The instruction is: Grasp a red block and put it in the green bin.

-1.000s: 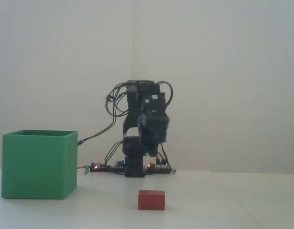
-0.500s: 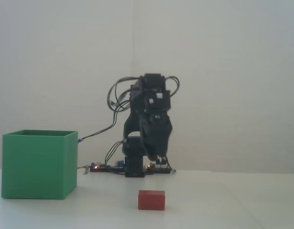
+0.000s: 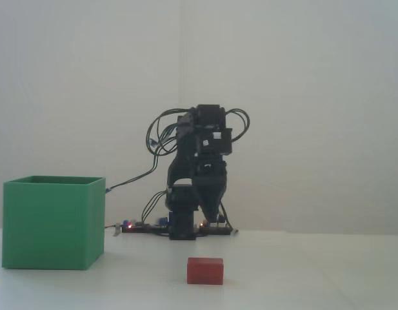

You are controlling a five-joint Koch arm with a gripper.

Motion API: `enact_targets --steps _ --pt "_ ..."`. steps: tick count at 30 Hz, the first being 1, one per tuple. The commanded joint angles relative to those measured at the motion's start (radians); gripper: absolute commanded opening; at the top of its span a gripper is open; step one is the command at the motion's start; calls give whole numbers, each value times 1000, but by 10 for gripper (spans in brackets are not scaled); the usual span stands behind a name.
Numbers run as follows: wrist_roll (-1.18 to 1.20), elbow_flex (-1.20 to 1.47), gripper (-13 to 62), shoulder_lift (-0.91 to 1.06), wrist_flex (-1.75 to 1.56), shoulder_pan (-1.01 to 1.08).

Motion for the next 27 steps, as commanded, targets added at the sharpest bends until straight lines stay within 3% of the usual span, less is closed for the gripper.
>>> enact_targets --steps 1,12,27 --pt "12 -20 345 -3 11 23" --pt "5 -253 344 -199 -28 80" --pt "-3 -278 345 -270 -28 -11"
